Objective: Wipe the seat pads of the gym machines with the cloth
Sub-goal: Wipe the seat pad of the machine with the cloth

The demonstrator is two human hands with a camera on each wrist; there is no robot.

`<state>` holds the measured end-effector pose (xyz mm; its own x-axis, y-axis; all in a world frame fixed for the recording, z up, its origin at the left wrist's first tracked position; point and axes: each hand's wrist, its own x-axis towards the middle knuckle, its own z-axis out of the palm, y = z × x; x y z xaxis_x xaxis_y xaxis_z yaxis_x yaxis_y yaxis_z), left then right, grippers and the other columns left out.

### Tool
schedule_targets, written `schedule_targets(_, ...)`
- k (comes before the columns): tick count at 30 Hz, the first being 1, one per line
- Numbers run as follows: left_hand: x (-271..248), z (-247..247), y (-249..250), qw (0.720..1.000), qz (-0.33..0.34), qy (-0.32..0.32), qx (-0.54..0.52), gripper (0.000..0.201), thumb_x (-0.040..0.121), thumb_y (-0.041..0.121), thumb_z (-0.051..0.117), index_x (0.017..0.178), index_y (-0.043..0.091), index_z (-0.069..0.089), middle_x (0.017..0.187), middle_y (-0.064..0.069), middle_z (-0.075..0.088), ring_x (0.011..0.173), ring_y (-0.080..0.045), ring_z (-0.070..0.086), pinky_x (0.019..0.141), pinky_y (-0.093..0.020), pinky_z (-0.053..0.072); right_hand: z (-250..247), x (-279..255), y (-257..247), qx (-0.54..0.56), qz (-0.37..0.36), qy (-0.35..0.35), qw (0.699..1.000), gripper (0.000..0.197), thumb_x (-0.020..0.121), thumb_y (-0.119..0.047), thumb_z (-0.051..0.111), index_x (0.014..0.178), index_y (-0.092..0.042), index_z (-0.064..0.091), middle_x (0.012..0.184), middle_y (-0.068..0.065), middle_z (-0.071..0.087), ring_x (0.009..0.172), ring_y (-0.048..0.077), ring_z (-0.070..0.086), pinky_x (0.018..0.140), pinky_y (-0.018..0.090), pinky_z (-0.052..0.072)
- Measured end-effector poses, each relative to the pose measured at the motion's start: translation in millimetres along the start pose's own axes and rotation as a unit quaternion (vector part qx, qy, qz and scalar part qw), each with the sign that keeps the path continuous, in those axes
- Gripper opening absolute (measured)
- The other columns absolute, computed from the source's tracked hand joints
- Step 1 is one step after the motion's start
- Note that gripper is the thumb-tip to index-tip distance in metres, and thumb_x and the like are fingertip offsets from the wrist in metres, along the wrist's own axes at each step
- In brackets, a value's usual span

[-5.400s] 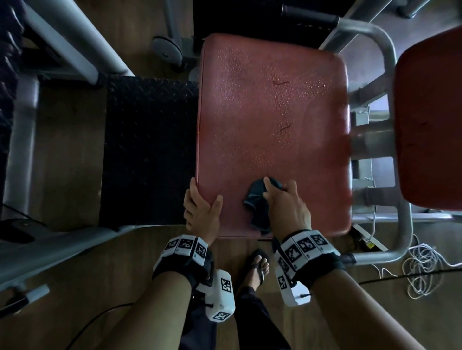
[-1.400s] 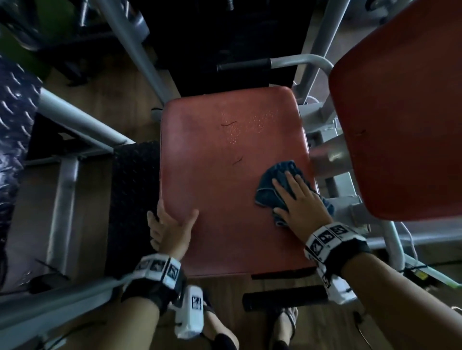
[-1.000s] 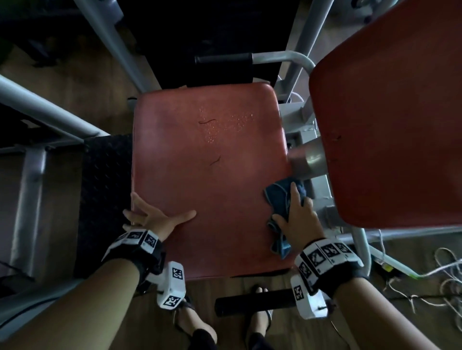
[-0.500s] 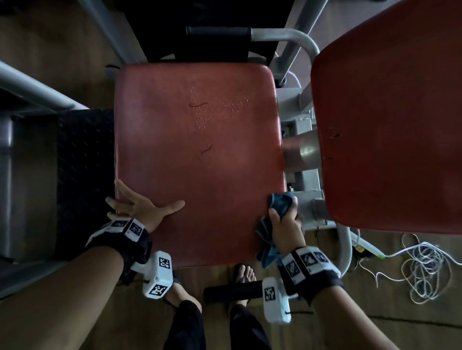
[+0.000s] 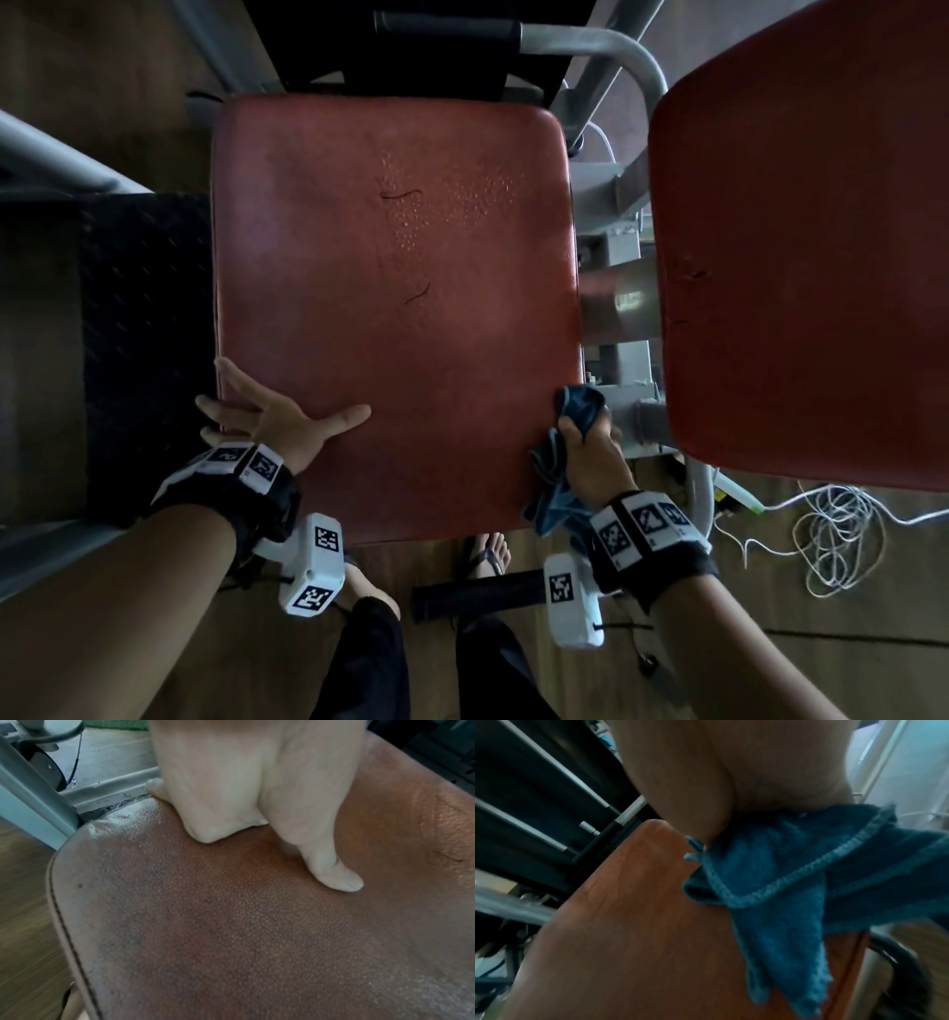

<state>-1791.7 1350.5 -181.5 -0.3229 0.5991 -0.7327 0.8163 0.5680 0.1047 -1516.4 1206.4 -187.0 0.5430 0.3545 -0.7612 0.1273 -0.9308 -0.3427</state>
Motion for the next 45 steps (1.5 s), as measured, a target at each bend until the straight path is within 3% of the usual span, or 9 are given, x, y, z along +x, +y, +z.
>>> schedule_targets(4,1,0,1,1.0,-0.003,0.006,0.005,0.165,0.031,0.079,0.078,0.139,0.034,-0.038,0.155,-0.021,-0.024,0.144,-0.046,-0.004,0.114,-0.063,0.001,-1,-13,10,-0.022,-0.02,0.001,1.0,0.055,0.099,-0.034,0.044,0.147,-0.016,0.023,0.14,0.021,0.037,0.128,0.04,0.042,0.104,0.042,0.035)
schedule_targets(10,2,1,2,1.0,-0.002,0.006,-0.006,0.166,0.025,0.08,0.076,0.137,0.037,-0.038,0.155,-0.021,-0.024,0.144,-0.047,-0.005,0.113,-0.065,0.002,15,-15,24,-0.012,0.016,0.032,0.999,0.055,0.099,-0.037,0.043,0.146,-0.015,0.025,0.145,0.021,0.032,0.13,0.044,0.037,0.109,0.048,0.031)
schedule_targets(20,2,-1,0,1.0,-0.001,-0.013,-0.012,0.166,0.027,0.079,0.077,0.133,0.038,-0.044,0.154,-0.02,-0.028,0.143,-0.047,-0.008,0.114,-0.063,0.001,6,46,-81,-0.054,-0.048,0.101,0.992,0.066,0.099,-0.045,0.038,0.152,-0.02,0.008,0.154,0.018,0.02,0.135,0.046,0.027,0.108,0.054,0.026)
schedule_targets(26,0,-3,3,1.0,-0.009,-0.013,-0.004,0.165,0.03,0.077,0.077,0.132,0.037,-0.046,0.154,-0.02,-0.028,0.143,-0.047,-0.008,0.114,-0.062,0.001,16,4,-38,-0.114,-0.115,0.095,0.982,0.067,0.099,-0.051,0.03,0.153,-0.032,-0.005,0.158,0.01,0.012,0.136,0.041,0.026,0.108,0.052,0.027)
schedule_targets(29,-1,-4,4,1.0,-0.006,-0.018,-0.007,0.165,0.032,0.077,0.077,0.133,0.036,-0.046,0.154,-0.021,-0.028,0.143,-0.048,-0.008,0.114,-0.062,0.002,26,13,-50,-0.187,-0.103,0.135,0.968,0.075,0.096,-0.055,0.031,0.153,-0.026,-0.008,0.158,0.014,0.009,0.137,0.04,0.026,0.107,0.053,0.027)
schedule_targets(33,-1,-6,4,0.999,-0.011,-0.03,-0.007,0.166,0.02,0.081,0.071,0.128,0.039,-0.048,0.154,-0.019,-0.028,0.143,-0.046,-0.009,0.114,-0.063,0.003,28,28,-67,-0.212,-0.135,0.169,0.953,0.078,0.095,-0.055,0.033,0.153,-0.021,-0.007,0.157,0.019,0.009,0.138,0.04,0.024,0.107,0.055,0.028)
schedule_targets(40,1,-6,3,0.999,-0.009,-0.031,-0.016,0.169,0.019,0.081,0.072,0.131,0.038,-0.047,0.154,-0.019,-0.027,0.143,-0.048,-0.008,0.113,-0.065,0.005,36,21,-39,-0.269,-0.217,0.201,0.917,0.076,0.095,-0.055,0.032,0.154,-0.016,0.004,0.157,0.024,0.013,0.141,0.04,0.023,0.108,0.054,0.031)
schedule_targets(45,3,-6,2,0.999,-0.009,-0.036,-0.028,0.169,0.014,0.084,0.069,0.125,0.041,-0.05,0.154,-0.018,-0.027,0.142,-0.049,-0.007,0.114,-0.064,0.006,38,46,-80,-0.292,-0.242,0.249,0.891,0.074,0.095,-0.056,0.033,0.152,-0.01,0.022,0.151,0.028,0.027,0.132,0.043,0.038,0.096,0.057,0.043)
